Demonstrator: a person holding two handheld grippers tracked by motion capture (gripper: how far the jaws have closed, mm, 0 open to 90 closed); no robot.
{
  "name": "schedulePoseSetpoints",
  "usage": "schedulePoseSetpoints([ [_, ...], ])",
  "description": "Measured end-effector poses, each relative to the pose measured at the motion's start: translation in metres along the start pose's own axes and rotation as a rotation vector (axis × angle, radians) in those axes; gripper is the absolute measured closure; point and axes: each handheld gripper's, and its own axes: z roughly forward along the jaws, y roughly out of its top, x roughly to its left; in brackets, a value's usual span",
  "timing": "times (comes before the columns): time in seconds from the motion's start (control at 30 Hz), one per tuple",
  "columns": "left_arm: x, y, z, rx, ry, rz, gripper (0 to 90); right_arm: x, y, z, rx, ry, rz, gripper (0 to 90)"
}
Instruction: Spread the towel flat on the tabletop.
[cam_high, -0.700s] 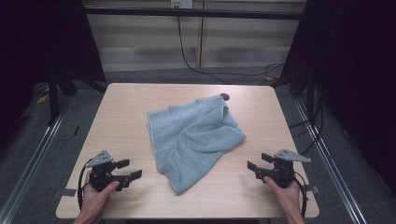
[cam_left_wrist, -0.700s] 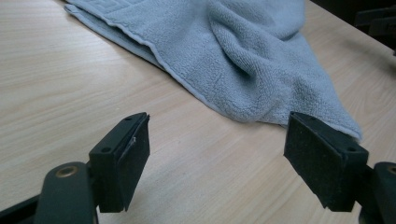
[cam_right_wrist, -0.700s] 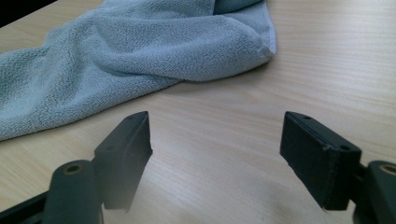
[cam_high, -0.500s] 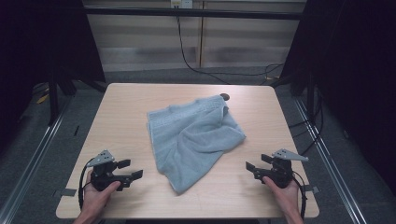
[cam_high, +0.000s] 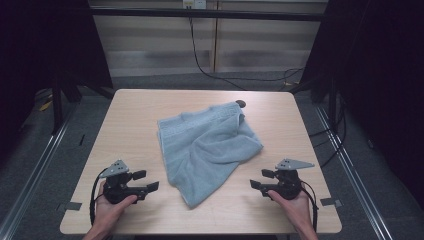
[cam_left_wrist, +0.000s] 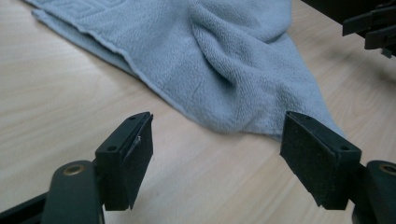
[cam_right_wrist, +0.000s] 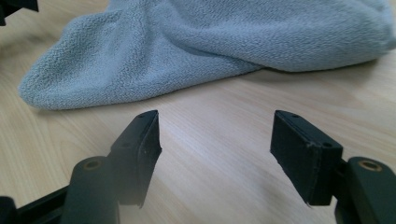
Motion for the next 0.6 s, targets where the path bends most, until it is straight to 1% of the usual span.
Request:
schedulePoseSetpoints([
  [0.03, 0.000, 0.003, 0.003, 0.000, -0.004, 0.006, 25.5, -0.002, 0.003, 0.003, 0.014, 0.004, 0.003, 32.8],
  [0.07, 0.001, 0.010, 0.010, 0.001, -0.003, 0.019, 26.4, -0.004, 0.006, 0.007, 0.019, 0.006, -0.003, 32.8],
  [0.1, 0.003, 0.014, 0.013, 0.002, 0.000, 0.016, 26.6, -0.007, 0.010, 0.011, 0.027, 0.010, -0.004, 32.2],
  [0.13, 0.003, 0.014, 0.013, 0.002, 0.000, 0.016, 26.6, -0.007, 0.010, 0.011, 0.027, 0.010, -0.004, 32.2],
  [0.17, 0.007, 0.019, 0.020, 0.004, -0.005, 0.007, 27.8, -0.015, 0.019, 0.018, 0.037, 0.032, -0.001, 28.9],
  [0.2, 0.007, 0.019, 0.020, 0.004, -0.005, 0.007, 30.3, -0.015, 0.019, 0.018, 0.037, 0.032, -0.001, 28.9],
  [0.23, 0.008, 0.019, 0.024, 0.012, -0.009, 0.014, 29.8, -0.021, 0.025, 0.022, 0.041, 0.046, 0.002, 28.9],
  [0.27, 0.008, 0.018, 0.025, 0.017, -0.011, 0.022, 29.4, -0.024, 0.027, 0.023, 0.025, 0.032, -0.002, 28.9],
  [0.3, 0.008, 0.018, 0.025, 0.017, -0.011, 0.022, 29.4, -0.028, 0.029, 0.023, 0.005, 0.027, 0.002, 28.9],
  [0.33, 0.010, 0.016, 0.024, 0.021, -0.011, 0.031, 29.3, -0.031, 0.032, 0.024, -0.008, 0.030, 0.019, 28.7],
  [0.37, 0.010, 0.016, 0.024, 0.021, -0.011, 0.031, 29.2, -0.031, 0.032, 0.024, -0.008, 0.030, 0.019, 28.7],
  [0.4, 0.012, 0.014, 0.023, 0.021, -0.008, 0.017, 28.9, -0.037, 0.041, 0.027, -0.028, -0.003, 0.011, 27.2],
  [0.43, 0.015, 0.013, 0.023, 0.023, 0.008, 0.011, 28.7, -0.039, 0.044, 0.029, -0.026, 0.001, 0.010, 25.9],
  [0.47, 0.016, 0.012, 0.023, 0.020, 0.011, 0.005, 28.7, -0.042, 0.049, 0.031, -0.026, 0.009, 0.012, 24.1],
  [0.5, 0.017, 0.011, 0.022, 0.020, 0.014, 0.000, 28.7, -0.044, 0.052, 0.034, -0.028, 0.003, 0.016, 23.1],
  [0.57, 0.018, 0.009, 0.022, 0.025, 0.013, 0.001, 28.8, -0.048, 0.058, 0.040, -0.022, 0.013, 0.018, 22.2],
  [0.6, 0.019, 0.008, 0.022, 0.025, 0.007, -0.007, 28.8, -0.049, 0.061, 0.043, -0.016, -0.001, 0.016, 20.5],
])
